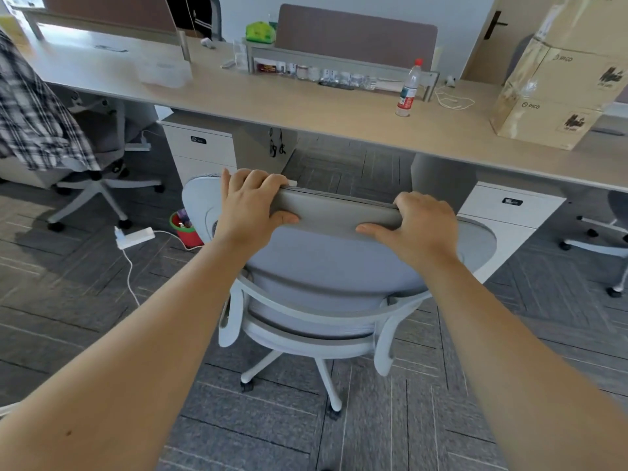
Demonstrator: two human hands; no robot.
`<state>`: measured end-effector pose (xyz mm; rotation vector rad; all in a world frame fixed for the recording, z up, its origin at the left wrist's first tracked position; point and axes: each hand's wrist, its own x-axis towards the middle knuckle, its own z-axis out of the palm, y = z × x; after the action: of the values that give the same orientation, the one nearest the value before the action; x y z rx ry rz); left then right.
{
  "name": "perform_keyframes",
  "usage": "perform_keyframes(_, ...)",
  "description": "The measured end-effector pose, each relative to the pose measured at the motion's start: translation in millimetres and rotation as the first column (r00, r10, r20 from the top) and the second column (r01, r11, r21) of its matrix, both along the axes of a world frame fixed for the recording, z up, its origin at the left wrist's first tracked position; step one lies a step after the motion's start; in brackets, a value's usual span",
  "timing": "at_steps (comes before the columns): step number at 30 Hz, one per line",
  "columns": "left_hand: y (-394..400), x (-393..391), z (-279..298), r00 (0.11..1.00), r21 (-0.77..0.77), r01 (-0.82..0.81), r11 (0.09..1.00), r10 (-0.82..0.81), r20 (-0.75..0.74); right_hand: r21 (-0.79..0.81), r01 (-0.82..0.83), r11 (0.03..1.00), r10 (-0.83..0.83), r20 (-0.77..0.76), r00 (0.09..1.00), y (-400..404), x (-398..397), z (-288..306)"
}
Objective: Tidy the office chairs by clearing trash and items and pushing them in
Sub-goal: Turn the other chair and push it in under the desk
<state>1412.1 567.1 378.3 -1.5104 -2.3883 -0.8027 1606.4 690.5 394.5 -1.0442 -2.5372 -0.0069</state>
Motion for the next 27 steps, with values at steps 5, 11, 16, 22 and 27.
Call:
perform_keyframes(5,26,-15,-5,0.996,0.018,0.066,0.998,-0.065,-0.062,0.000,0.029,1.000,-0.029,0.002,1.000,20,-18,0)
perform_keyframes(11,74,-32,-2,0.999,-0.082,0.041,0.996,-0.041,0.005,0.007,0.063,0.998,-0.063,0.010,0.998,56,-38,-1)
perform_keyframes(16,124,-54,2,0.999,-0.132,0.012,0.991,-0.008,0.033,0.003,0.094,0.996,-0.094,-0.019,0.995,99,-58,-3)
perform_keyframes(22,195,-72,2,1.000,-0.125,0.011,0.992,-0.013,-0.016,0.010,0.110,0.994,-0.110,-0.046,0.993,173,-76,-3)
perform_keyframes(27,256,-83,2,0.999,-0.136,0.000,0.991,-0.004,-0.032,-0.013,0.109,0.994,-0.109,-0.074,0.991,233,-88,-3)
